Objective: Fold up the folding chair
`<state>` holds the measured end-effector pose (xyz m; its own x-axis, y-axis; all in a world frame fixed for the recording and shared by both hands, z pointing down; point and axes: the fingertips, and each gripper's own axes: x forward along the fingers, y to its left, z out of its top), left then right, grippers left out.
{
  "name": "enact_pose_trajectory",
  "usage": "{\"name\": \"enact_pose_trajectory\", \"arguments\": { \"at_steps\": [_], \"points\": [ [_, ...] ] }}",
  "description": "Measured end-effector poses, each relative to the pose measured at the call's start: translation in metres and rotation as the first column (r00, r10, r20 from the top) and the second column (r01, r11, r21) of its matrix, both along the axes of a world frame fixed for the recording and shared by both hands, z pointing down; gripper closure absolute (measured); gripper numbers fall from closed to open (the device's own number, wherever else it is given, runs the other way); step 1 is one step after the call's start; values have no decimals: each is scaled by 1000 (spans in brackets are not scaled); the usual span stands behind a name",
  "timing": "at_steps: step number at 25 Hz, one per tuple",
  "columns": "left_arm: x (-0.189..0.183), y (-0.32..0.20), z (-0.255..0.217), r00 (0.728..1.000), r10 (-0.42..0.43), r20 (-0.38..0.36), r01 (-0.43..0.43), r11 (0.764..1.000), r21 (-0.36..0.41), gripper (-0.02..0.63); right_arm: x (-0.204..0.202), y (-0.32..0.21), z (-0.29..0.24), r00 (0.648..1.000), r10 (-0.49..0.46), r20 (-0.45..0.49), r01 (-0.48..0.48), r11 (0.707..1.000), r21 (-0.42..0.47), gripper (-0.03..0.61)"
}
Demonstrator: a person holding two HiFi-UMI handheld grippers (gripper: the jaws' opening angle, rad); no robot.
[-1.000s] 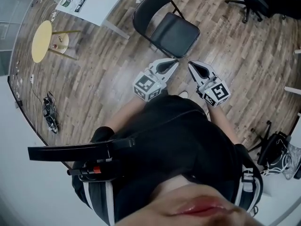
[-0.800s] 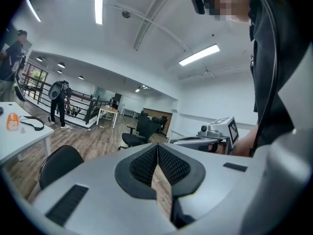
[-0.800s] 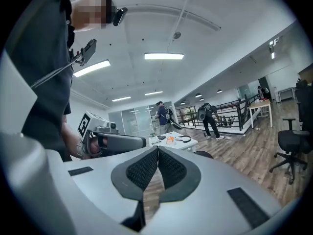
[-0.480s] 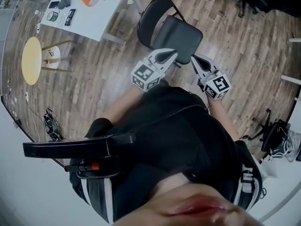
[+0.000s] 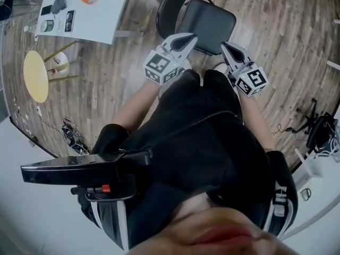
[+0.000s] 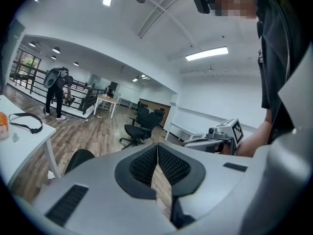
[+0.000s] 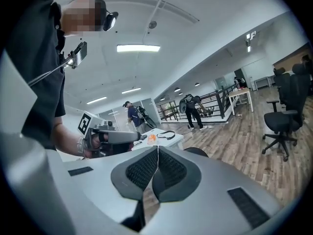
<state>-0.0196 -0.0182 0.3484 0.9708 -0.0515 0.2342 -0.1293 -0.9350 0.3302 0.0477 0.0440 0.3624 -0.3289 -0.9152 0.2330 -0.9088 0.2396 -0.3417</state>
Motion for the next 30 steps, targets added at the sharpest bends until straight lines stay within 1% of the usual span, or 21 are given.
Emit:
{"name": "enact_pose_trajectory", "arguments": {
  "at_steps": [5,7,9,11,12,13,14,15,17,19,21,22,24,27,28,30],
  "points": [
    [11,-22,36,996,-52,78,56,997,-47,607,30,-11,34,1000,1,12,-1,1000,-23,566],
    [14,-28,53,989,-79,122,87,994,-62,607,41,-12,56,1000,-8,29,10,998,-55,566],
    [13,-37,71,976,-130,177,141,989,-48,606,51,-12,83,998,-15,55,20,995,-102,566],
    [9,-55,87,951,-194,239,200,980,2,604,65,-13,116,997,-7,81,20,987,-158,565],
    [6,-68,94,937,-227,267,226,974,34,591,73,-14,133,995,3,96,15,982,-187,565],
    [2,-83,100,921,-258,293,250,966,65,552,81,-15,152,993,15,115,11,976,-216,565],
    [-3,-99,106,902,-289,320,273,957,95,495,88,-16,172,990,28,138,7,969,-246,565],
    [-8,-117,113,881,-320,350,295,948,123,457,96,-16,194,986,43,162,4,961,-276,564],
    [-20,-153,131,830,-371,417,327,928,177,409,111,-16,240,973,90,211,-14,942,-336,563],
    [-30,-182,155,782,-386,489,328,922,205,390,127,-10,286,947,178,269,-60,916,-396,561],
    [-33,-205,180,746,-371,553,310,929,205,377,148,-2,334,911,277,306,-116,884,-453,547],
    [-32,-215,192,734,-358,577,300,933,196,374,158,2,359,896,317,310,-141,866,-480,532],
    [-28,-229,214,722,-323,612,287,944,160,371,175,10,402,867,386,314,-182,834,-522,495],
    [-22,-242,246,697,-267,665,250,960,124,367,196,19,460,803,487,343,-238,790,-565,455],
    [-20,-244,257,685,-251,684,235,965,119,365,203,22,478,783,512,353,-251,779,-574,426],
    [-18,-249,274,665,-231,711,222,969,107,365,215,25,509,758,537,372,-260,770,-582,364]
  ]
}}
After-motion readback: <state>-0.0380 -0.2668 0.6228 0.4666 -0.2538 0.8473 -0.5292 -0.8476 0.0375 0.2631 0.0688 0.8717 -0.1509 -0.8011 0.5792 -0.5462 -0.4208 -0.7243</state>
